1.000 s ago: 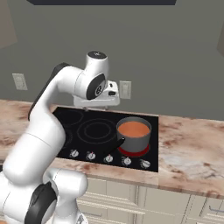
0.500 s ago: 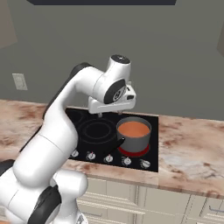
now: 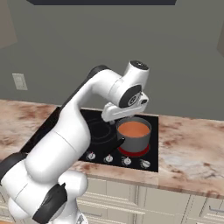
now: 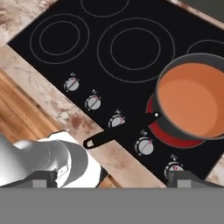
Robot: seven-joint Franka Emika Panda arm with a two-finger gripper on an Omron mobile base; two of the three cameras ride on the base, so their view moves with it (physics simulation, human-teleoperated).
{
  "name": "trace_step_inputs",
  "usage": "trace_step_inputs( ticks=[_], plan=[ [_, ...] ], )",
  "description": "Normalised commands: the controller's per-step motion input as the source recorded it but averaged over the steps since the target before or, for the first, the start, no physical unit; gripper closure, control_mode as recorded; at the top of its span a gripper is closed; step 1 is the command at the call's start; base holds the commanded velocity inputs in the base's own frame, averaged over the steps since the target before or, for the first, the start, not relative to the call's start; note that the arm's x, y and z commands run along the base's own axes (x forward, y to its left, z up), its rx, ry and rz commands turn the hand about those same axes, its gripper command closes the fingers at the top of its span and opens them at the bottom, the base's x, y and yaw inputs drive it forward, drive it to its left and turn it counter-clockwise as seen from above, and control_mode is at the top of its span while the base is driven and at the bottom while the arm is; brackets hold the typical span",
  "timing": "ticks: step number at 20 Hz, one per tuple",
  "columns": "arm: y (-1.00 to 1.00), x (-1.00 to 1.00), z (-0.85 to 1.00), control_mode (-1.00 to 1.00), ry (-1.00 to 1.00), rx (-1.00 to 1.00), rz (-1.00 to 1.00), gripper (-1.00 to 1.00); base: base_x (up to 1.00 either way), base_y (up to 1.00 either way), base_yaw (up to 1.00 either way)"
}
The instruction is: Wait until the marinara sauce is simmered to a deep red color and then turn off the stove.
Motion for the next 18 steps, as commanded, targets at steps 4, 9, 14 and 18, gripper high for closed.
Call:
trace_step_inputs(
  ticks=[4,9,14,18],
  plan=[
    [-0.18,0.00,-0.47,-1.00,0.00,0.00,0.12,-1.00,0.00,0.00,0.00],
    [-0.27,-0.03,-0.31,-1.00,-0.01,0.00,0.07,-1.00,0.00,0.00,0.00],
    [-0.39,-0.14,-0.12,-1.00,-0.07,0.00,0.04,-1.00,0.00,0.00,0.00],
    [-0.28,-0.05,-0.22,-1.00,-0.06,-0.03,0.02,-1.00,0.00,0.00,0.00]
  ],
)
